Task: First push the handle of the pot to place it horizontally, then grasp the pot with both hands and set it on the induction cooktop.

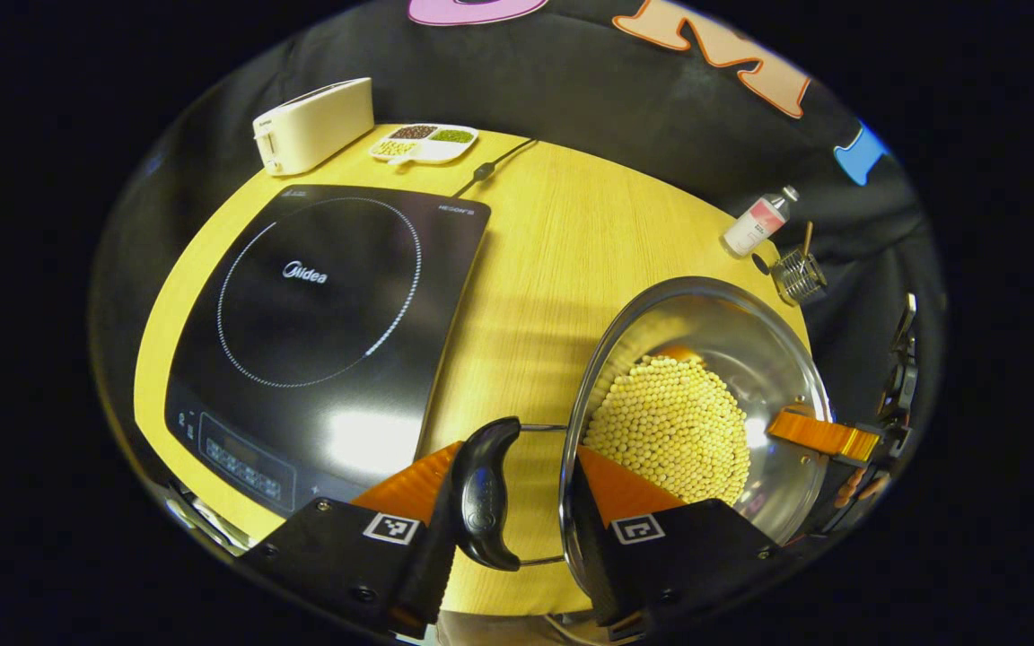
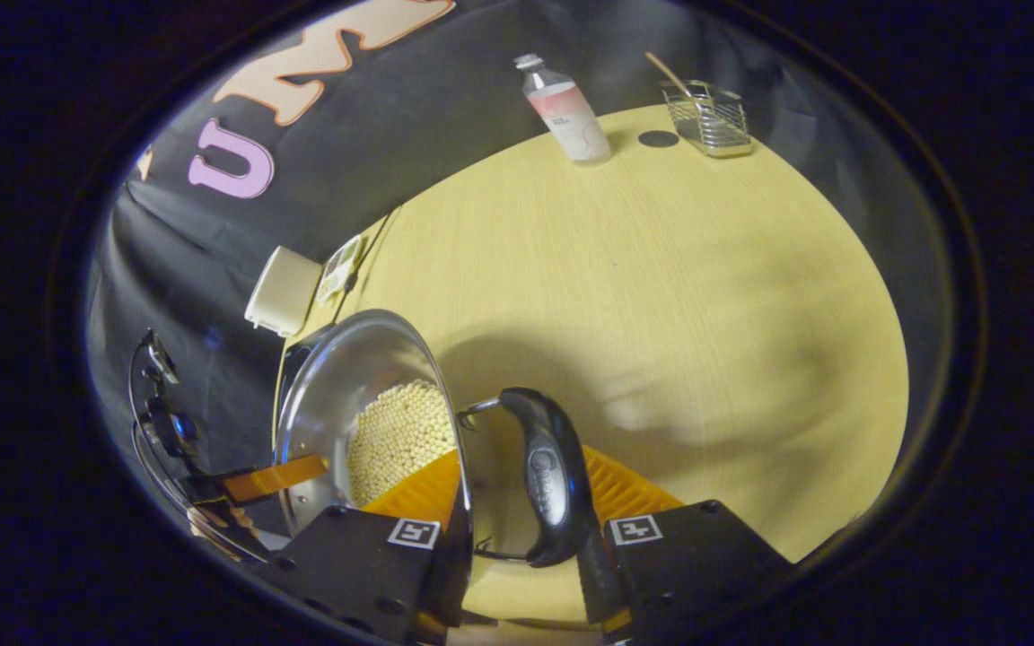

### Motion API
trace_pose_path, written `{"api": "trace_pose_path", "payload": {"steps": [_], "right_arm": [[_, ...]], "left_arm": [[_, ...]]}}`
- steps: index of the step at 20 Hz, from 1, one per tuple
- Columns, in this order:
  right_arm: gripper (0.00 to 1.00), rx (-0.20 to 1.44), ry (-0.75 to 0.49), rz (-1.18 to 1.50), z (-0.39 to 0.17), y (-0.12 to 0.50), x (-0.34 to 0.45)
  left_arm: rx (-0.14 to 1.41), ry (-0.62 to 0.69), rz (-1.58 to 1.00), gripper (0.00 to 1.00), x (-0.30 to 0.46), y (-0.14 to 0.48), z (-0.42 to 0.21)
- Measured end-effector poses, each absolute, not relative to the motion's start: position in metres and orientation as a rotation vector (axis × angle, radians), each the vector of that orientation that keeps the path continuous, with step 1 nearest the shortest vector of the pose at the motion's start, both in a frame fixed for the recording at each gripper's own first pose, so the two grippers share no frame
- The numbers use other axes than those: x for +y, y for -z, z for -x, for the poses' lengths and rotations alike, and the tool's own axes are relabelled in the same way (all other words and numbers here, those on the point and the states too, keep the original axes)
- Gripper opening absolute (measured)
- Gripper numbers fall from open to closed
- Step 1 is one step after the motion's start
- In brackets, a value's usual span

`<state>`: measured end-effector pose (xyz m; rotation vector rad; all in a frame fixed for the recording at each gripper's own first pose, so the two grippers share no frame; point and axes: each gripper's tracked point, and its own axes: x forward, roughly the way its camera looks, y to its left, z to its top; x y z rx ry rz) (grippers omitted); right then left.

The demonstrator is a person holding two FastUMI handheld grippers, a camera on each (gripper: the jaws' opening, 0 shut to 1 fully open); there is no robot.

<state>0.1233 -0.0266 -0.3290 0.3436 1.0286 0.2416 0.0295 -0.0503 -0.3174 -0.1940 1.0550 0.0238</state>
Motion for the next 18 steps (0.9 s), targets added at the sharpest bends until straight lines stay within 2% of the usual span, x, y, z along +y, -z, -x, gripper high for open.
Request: {"api": "trace_pose_path", "payload": {"steps": [1, 4, 5, 6, 8, 15, 16, 18], "right_arm": [[0.54, 1.032, -0.241, -0.347, -0.116, 0.328, -0.021], [0.54, 1.039, -0.234, -0.365, -0.095, 0.325, -0.001], [0.48, 1.037, -0.228, -0.372, -0.091, 0.325, 0.006], [0.54, 1.034, -0.223, -0.377, -0.085, 0.324, 0.015], [0.54, 1.024, -0.209, -0.389, -0.077, 0.322, 0.034], [0.54, 0.997, -0.134, -0.445, -0.062, 0.321, 0.125], [0.48, 0.997, -0.126, -0.452, -0.061, 0.323, 0.139], [0.47, 0.994, -0.112, -0.46, -0.061, 0.325, 0.166]], "left_arm": [[1.055, -0.02, 0.186, 0.63, -0.045, 0.312, -0.025], [1.056, -0.008, 0.159, 0.63, -0.026, 0.3, -0.015], [1.052, -0.001, 0.152, 0.63, -0.017, 0.296, -0.013], [1.05, 0.005, 0.145, 0.63, -0.009, 0.294, -0.013], [1.048, 0.021, 0.13, 0.63, 0.01, 0.289, -0.012], [1.049, 0.082, 0.077, 0.63, 0.098, 0.275, -0.031], [1.043, 0.089, 0.063, 0.63, 0.111, 0.273, -0.037], [1.034, 0.105, 0.033, 0.63, 0.136, 0.269, -0.047]]}}
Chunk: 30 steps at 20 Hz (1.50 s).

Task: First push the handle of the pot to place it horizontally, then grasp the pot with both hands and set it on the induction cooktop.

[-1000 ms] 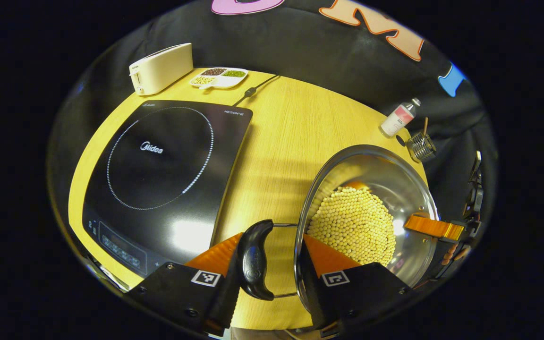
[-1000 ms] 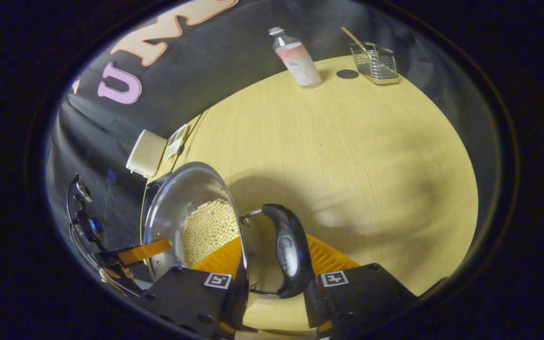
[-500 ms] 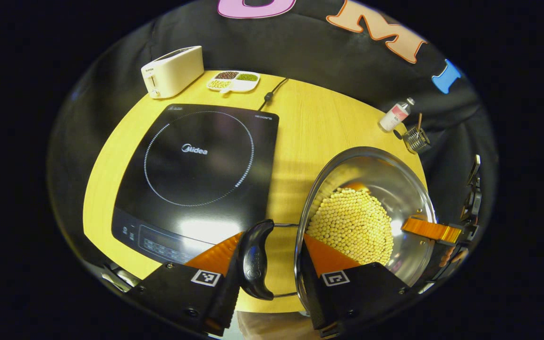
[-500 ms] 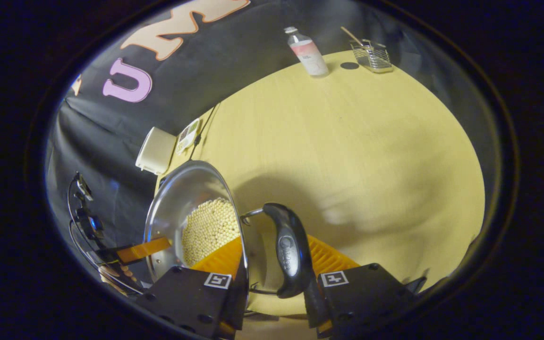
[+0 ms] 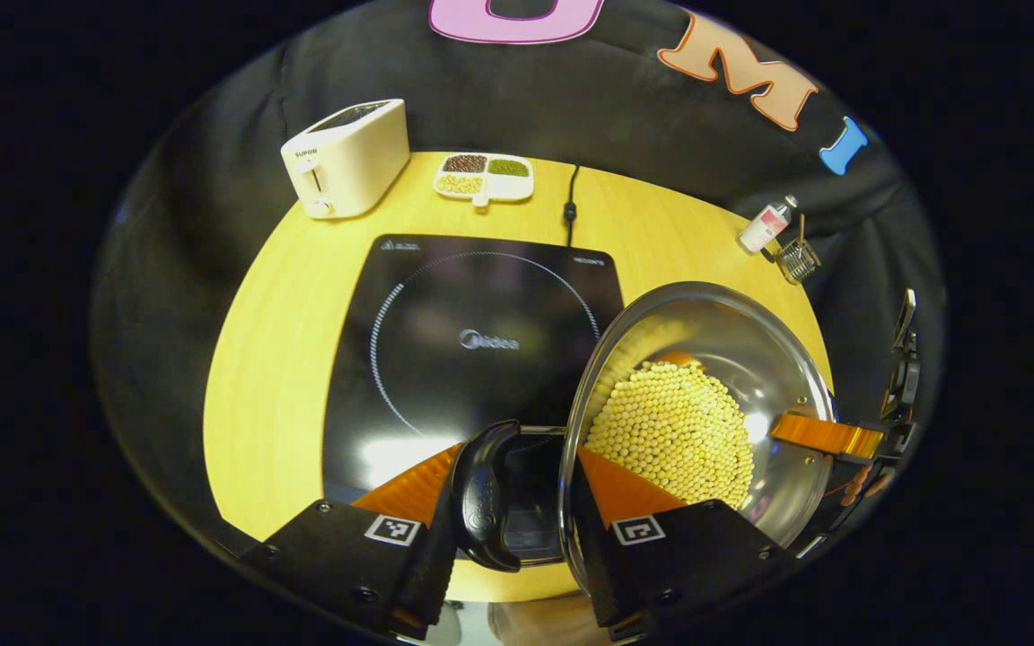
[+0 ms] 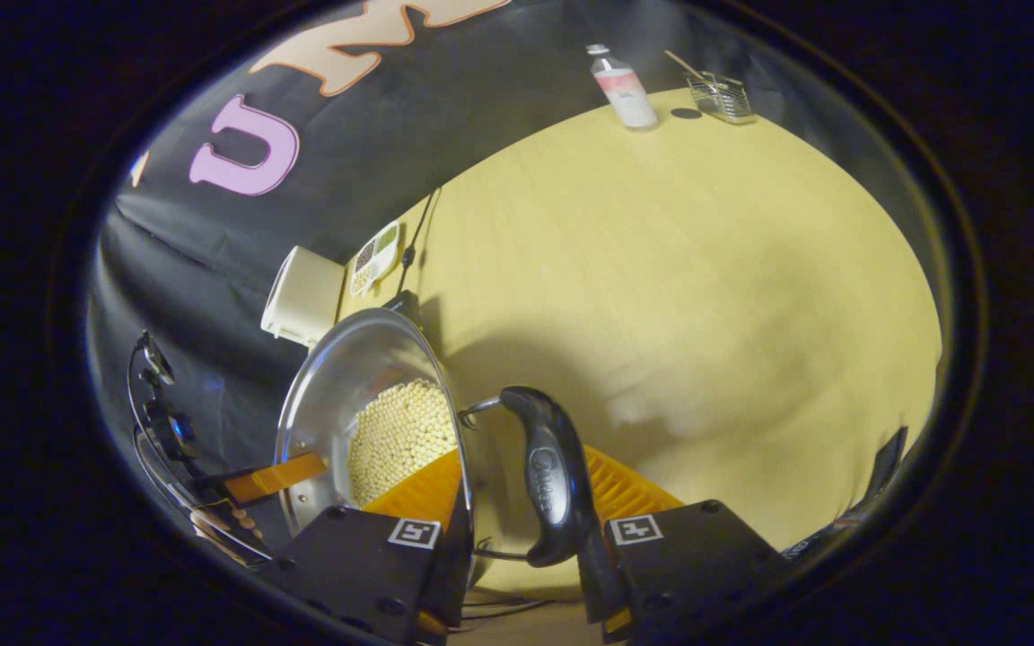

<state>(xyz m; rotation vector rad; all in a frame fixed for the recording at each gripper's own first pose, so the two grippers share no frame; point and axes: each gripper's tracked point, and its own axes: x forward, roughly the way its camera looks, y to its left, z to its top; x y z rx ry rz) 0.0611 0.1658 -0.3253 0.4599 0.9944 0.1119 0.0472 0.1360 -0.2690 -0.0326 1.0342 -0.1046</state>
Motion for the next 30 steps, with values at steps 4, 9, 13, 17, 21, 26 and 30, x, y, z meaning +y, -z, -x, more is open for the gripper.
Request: {"api": "trace_pose_path", "payload": {"steps": [4, 9, 13, 17, 21, 26, 30], "right_arm": [[0.48, 0.986, -0.091, -0.476, -0.071, 0.33, 0.208], [0.54, 0.989, -0.078, -0.468, -0.088, 0.339, 0.246], [0.54, 0.962, -0.057, -0.46, -0.107, 0.343, 0.262], [0.54, 0.936, -0.046, -0.445, -0.122, 0.347, 0.273], [0.54, 0.905, -0.054, -0.437, -0.133, 0.345, 0.284], [0.54, 0.928, -0.057, -0.433, -0.136, 0.357, 0.298], [0.54, 0.922, -0.057, -0.436, -0.139, 0.36, 0.304]], "left_arm": [[1.02, 0.118, 0.011, 0.63, 0.176, 0.269, -0.068], [0.993, 0.123, -0.029, 0.63, 0.211, 0.269, -0.092], [0.966, 0.129, -0.052, 0.63, 0.227, 0.272, -0.114], [0.954, 0.123, -0.05, 0.63, 0.239, 0.279, -0.129], [0.954, 0.126, -0.034, 0.63, 0.248, 0.279, -0.131], [0.913, 0.131, -0.083, 0.63, 0.261, 0.277, -0.15], [0.884, 0.132, -0.094, 0.65, 0.266, 0.278, -0.158]]}}
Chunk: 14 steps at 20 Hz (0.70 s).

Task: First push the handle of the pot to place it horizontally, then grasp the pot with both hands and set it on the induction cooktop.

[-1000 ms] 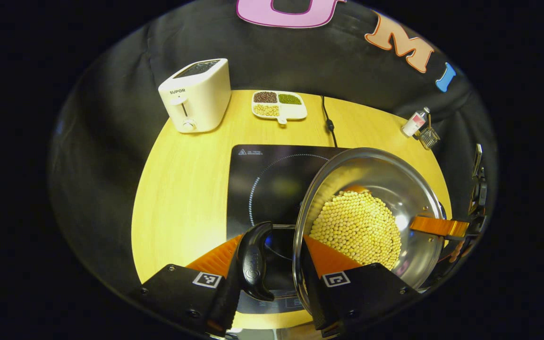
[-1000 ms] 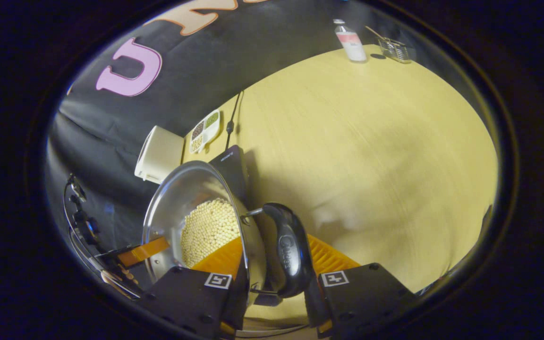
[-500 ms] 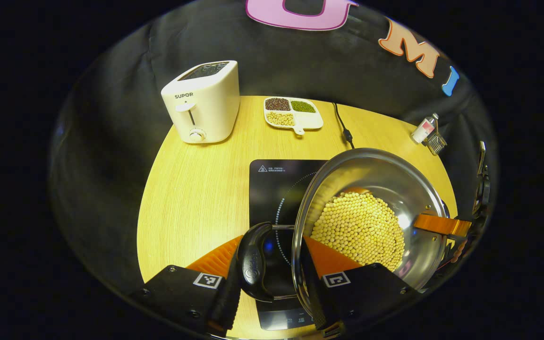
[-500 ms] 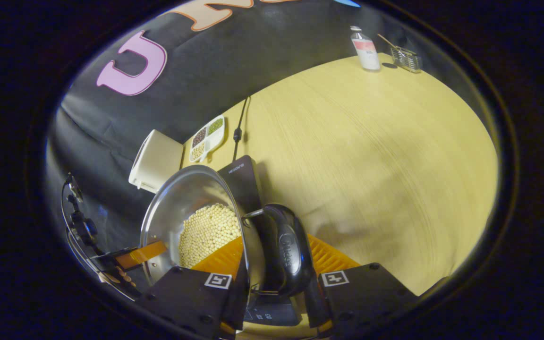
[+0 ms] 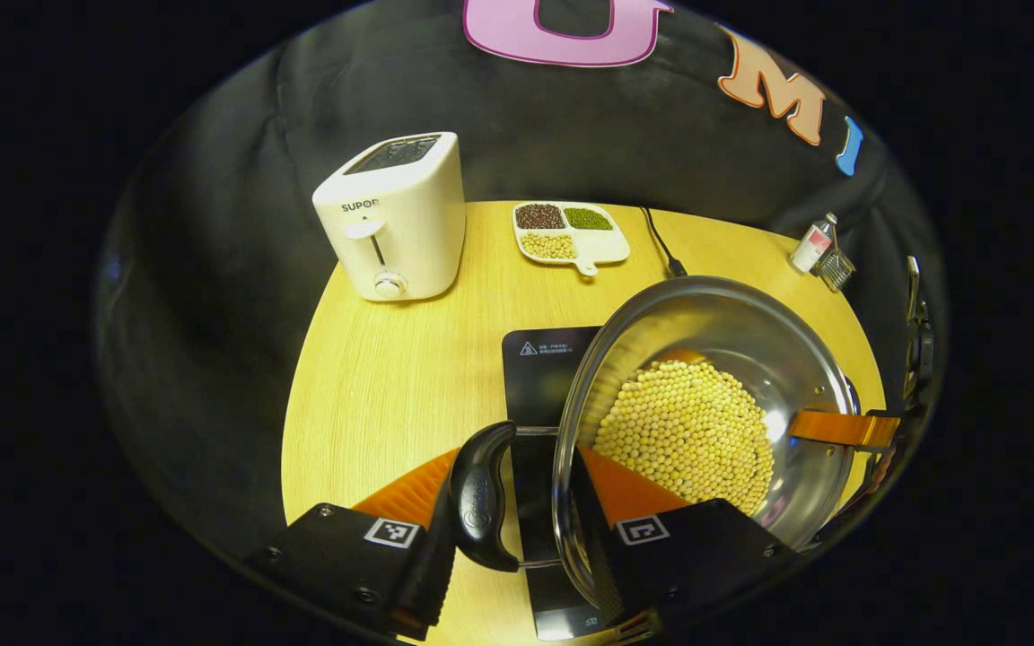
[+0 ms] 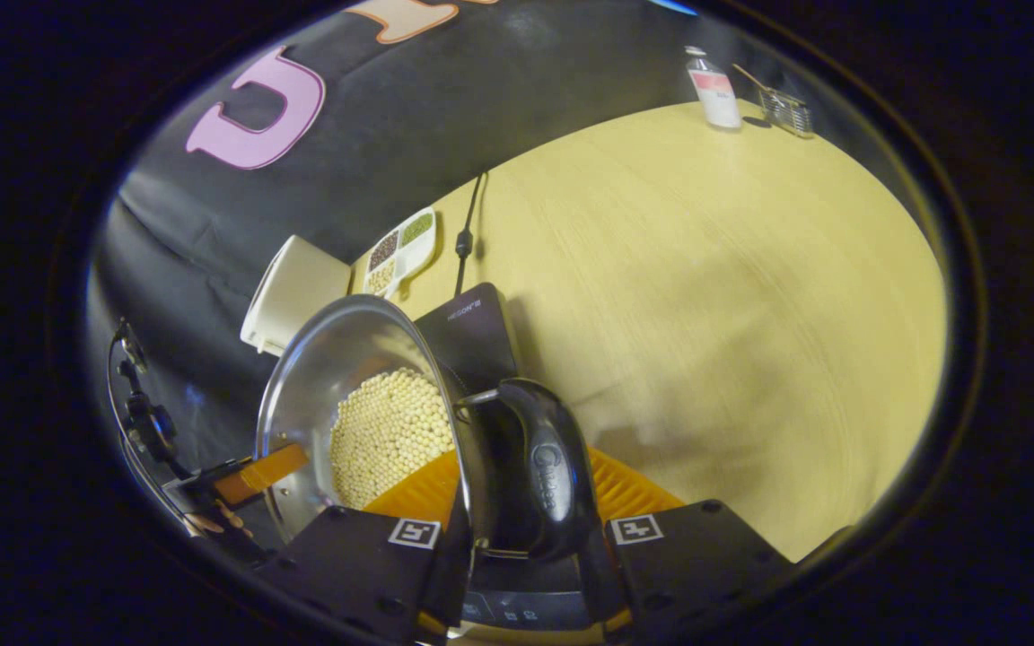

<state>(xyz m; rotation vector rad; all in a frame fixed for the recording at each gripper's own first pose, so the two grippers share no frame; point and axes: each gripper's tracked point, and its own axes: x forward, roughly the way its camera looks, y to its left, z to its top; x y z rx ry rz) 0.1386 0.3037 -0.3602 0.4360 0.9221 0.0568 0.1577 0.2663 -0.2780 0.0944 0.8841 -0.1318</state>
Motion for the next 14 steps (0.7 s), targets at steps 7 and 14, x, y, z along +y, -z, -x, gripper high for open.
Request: {"api": "trace_pose_path", "payload": {"steps": [7, 14], "right_arm": [[0.5, 0.883, -0.102, -0.437, -0.144, 0.35, 0.306], [1.0, 0.732, -0.064, -0.365, -0.144, 0.318, 0.271]], "left_arm": [[0.869, 0.086, -0.016, 0.69, 0.268, 0.284, -0.152], [0.641, -0.003, -0.148, 1.0, 0.285, 0.231, -0.171]]}}
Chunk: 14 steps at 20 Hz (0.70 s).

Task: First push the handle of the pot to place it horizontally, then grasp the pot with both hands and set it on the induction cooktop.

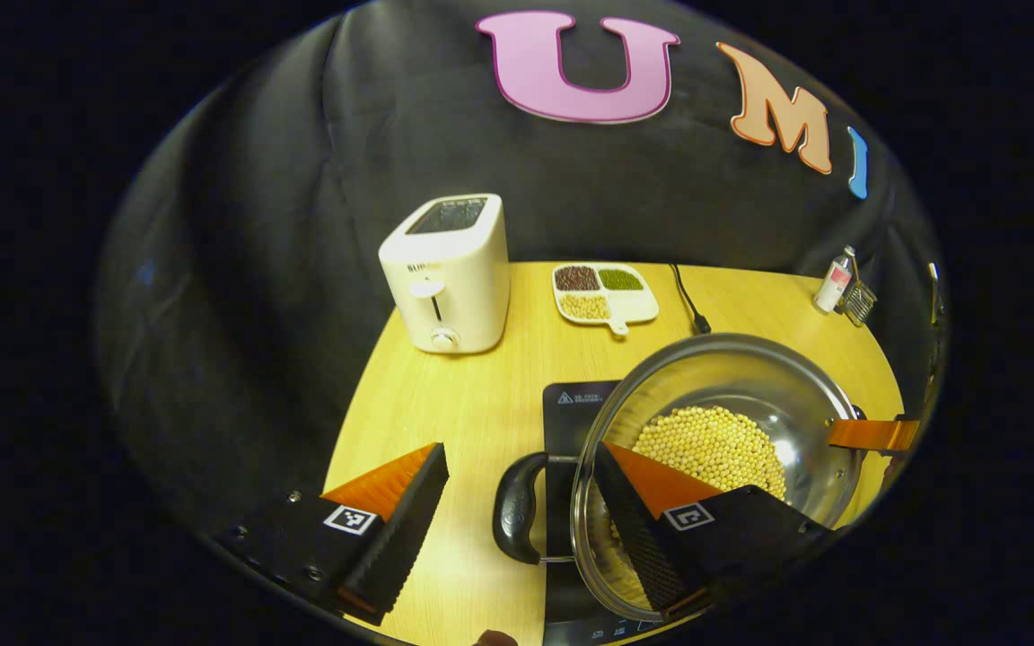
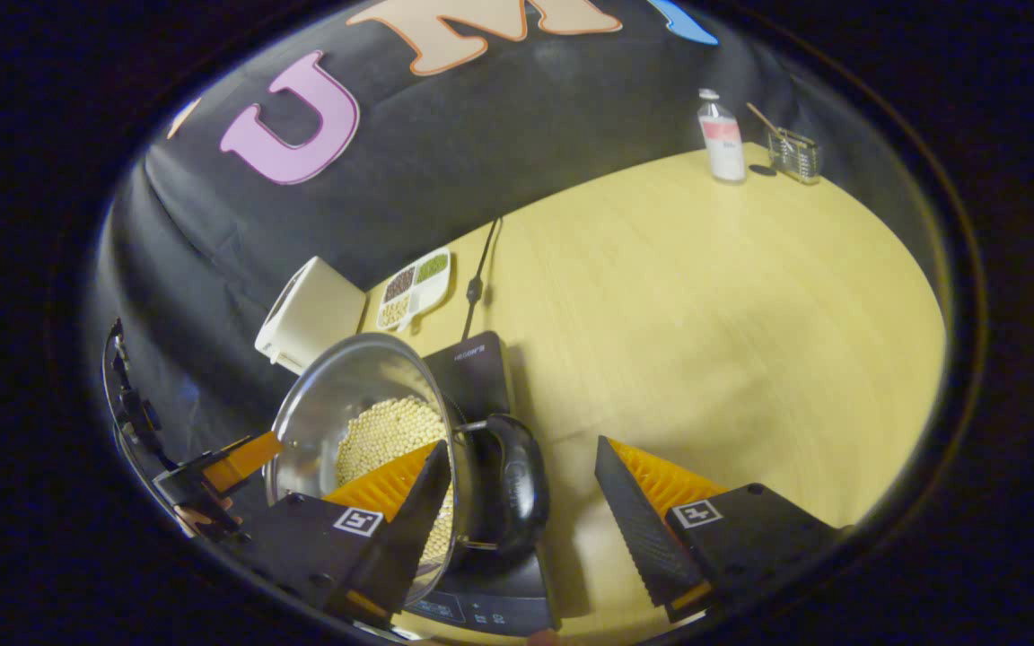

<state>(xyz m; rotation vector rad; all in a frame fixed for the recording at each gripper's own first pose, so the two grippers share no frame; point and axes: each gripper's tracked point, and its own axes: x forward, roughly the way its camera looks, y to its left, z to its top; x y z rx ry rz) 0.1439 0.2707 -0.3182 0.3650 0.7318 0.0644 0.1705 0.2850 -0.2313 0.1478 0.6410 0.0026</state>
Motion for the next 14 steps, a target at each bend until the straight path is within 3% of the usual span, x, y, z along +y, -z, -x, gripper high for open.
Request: {"api": "trace_pose_path", "payload": {"steps": [1, 2, 3, 4, 5, 6, 10, 11, 14], "right_arm": [[0.92, 0.715, -0.067, -0.367, -0.141, 0.311, 0.268], [1.0, 0.693, -0.061, -0.366, -0.139, 0.304, 0.262], [0.92, 0.677, -0.06, -0.366, -0.135, 0.297, 0.259], [1.0, 0.661, -0.06, -0.366, -0.131, 0.29, 0.256], [0.92, 0.645, -0.069, -0.366, -0.127, 0.283, 0.253], [1.0, 0.629, -0.081, -0.364, -0.121, 0.275, 0.252], [1.0, 0.554, -0.162, -0.344, -0.098, 0.24, 0.248], [0.92, 0.537, -0.17, -0.329, -0.092, 0.232, 0.243], [0.91, 0.484, -0.207, -0.277, -0.076, 0.206, 0.226]], "left_arm": [[0.618, -0.011, -0.162, 1.0, 0.286, 0.223, -0.169], [0.592, -0.017, -0.169, 1.0, 0.284, 0.215, -0.168], [0.57, -0.017, -0.168, 1.0, 0.282, 0.206, -0.165], [0.559, -0.02, -0.162, 0.99, 0.279, 0.199, -0.16], [0.548, -0.022, -0.155, 1.0, 0.275, 0.194, -0.152], [0.536, -0.023, -0.146, 0.99, 0.271, 0.19, -0.149], [0.536, -0.036, -0.112, 1.0, 0.253, 0.179, -0.114], [0.53, -0.034, -0.104, 1.0, 0.246, 0.172, -0.105], [0.474, -0.049, -0.117, 0.99, 0.221, 0.145, -0.081]]}}
